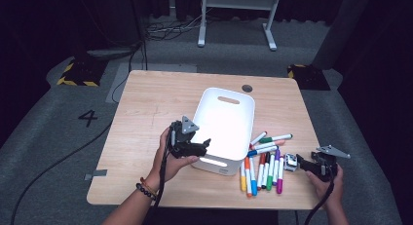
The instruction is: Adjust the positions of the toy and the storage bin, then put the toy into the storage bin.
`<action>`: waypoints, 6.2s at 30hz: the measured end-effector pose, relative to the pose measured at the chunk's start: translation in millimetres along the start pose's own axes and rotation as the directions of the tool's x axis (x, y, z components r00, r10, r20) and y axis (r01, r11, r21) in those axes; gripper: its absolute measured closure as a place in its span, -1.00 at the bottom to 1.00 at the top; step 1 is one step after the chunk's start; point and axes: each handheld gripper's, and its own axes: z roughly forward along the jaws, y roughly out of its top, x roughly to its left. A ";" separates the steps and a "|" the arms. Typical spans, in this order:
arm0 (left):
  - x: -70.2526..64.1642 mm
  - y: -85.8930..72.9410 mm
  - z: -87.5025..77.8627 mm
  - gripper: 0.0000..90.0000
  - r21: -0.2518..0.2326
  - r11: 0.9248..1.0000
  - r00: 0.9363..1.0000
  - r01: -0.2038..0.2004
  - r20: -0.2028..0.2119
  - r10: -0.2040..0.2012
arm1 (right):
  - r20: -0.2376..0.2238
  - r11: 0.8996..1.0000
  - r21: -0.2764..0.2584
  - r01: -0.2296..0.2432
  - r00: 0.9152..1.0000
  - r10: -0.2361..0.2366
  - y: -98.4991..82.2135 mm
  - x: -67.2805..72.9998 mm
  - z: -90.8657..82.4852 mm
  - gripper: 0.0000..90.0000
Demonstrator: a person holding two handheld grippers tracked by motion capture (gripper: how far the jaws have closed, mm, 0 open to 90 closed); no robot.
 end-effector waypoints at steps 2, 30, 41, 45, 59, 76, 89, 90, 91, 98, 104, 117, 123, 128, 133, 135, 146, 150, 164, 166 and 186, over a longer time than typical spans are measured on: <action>-0.5 -0.1 -1.3 -0.55 -0.012 1.000 1.000 -0.007 -0.003 0.007 | 0.001 1.000 0.001 -0.001 1.000 0.001 0.0 0.1 0.0 -0.28; 44.1 -42.0 -87.1 -0.65 -0.203 0.978 0.998 -0.053 0.024 0.059 | 0.000 1.000 0.001 -0.001 1.000 0.001 0.1 -0.1 0.1 -0.28; 78.4 -96.2 -56.0 -0.64 -0.025 0.998 0.998 -0.062 -0.022 0.061 | 0.000 1.000 0.001 -0.001 1.000 0.001 0.1 -0.1 0.1 -0.28; 91.8 -118.8 -40.2 -0.64 0.049 0.996 0.995 -0.079 -0.057 0.082 | 0.000 1.000 0.000 0.000 1.000 0.000 0.0 -0.2 0.1 -0.28; 112.1 -147.3 -22.5 -0.65 0.148 0.989 1.000 -0.009 -0.014 0.011 | -0.001 1.000 0.001 0.001 1.000 -0.001 0.1 -0.2 0.1 -0.28; 114.9 -146.7 -20.7 -0.68 0.159 0.987 1.000 0.018 -0.003 -0.018 | 0.000 1.000 0.002 -0.002 1.000 0.002 0.1 -0.1 0.1 -0.29; 114.9 -146.7 -20.6 -0.68 0.157 0.987 1.000 0.018 -0.003 -0.018 | 0.003 1.000 0.001 -0.003 1.000 0.003 0.0 0.1 -0.2 -0.31; 114.9 -146.7 -20.6 -0.68 0.157 0.987 1.000 0.018 -0.003 -0.018 | 0.004 1.000 0.000 -0.003 1.000 0.003 -0.1 0.4 -0.5 -0.32; 114.9 -146.7 -20.6 -0.68 0.158 0.987 1.000 0.018 -0.003 -0.018 | 0.007 1.000 -0.002 0.002 1.000 -0.002 -0.3 0.4 -0.6 -0.33; 114.7 -146.7 -20.6 -0.68 0.158 0.987 1.000 0.019 -0.003 -0.018 | -0.008 0.999 -0.033 0.019 1.000 -0.020 -1.4 1.2 -4.4 -0.38; 115.0 -146.6 -20.7 -0.68 0.158 0.987 1.000 0.018 -0.003 -0.018 | -0.026 0.997 -0.065 0.046 0.999 -0.047 -2.5 1.1 -9.8 -0.38; 115.0 -146.6 -20.6 -0.68 0.158 0.987 1.000 0.018 -0.003 -0.018 | -0.045 0.991 -0.117 0.060 0.997 -0.066 9.3 -4.2 -22.4 -0.38; 115.0 -146.6 -20.6 -0.68 0.158 0.987 1.000 0.018 -0.003 -0.018 | -0.101 0.986 -0.148 0.079 0.990 -0.095 19.2 -1.4 -28.7 -0.35; 115.0 -146.6 -20.6 -0.68 0.158 0.987 1.000 0.018 -0.003 -0.018 | -0.166 0.971 -0.192 0.141 0.971 -0.173 34.2 8.2 -34.8 -0.26; 115.0 -146.7 -20.5 -0.68 0.157 0.987 1.000 0.019 -0.003 -0.018 | -0.216 0.949 -0.208 0.236 0.935 -0.280 54.4 21.9 -33.2 -0.19; 115.0 -146.7 -20.5 -0.68 0.157 0.987 1.000 0.019 -0.003 -0.019 | -0.251 0.945 -0.204 0.256 0.919 -0.303 62.2 27.2 -29.4 -0.17; 115.0 -146.6 -20.0 -0.69 0.157 0.987 1.000 0.019 -0.001 -0.019 | -0.371 0.900 -0.143 0.412 0.821 -0.435 100.9 47.3 -2.9 0.06; 115.1 -146.5 -20.2 -0.69 0.158 0.987 1.000 0.018 -0.002 -0.018 | -0.395 0.882 -0.098 0.460 0.796 -0.459 108.3 55.2 11.0 0.13; 115.1 -146.5 -20.2 -0.69 0.158 0.987 1.000 0.018 -0.002 -0.018 | -0.461 0.850 0.007 0.527 0.755 -0.465 109.6 65.4 50.9 0.20; 115.1 -146.5 -20.2 -0.69 0.158 0.987 1.000 0.018 -0.002 -0.018 | -0.466 0.846 0.021 0.532 0.754 -0.463 108.9 65.5 55.6 0.23; 115.1 -146.5 -20.3 -0.69 0.159 0.987 1.000 0.018 -0.002 -0.018 | -0.485 0.860 0.075 0.506 0.771 -0.412 111.5 54.9 74.5 0.25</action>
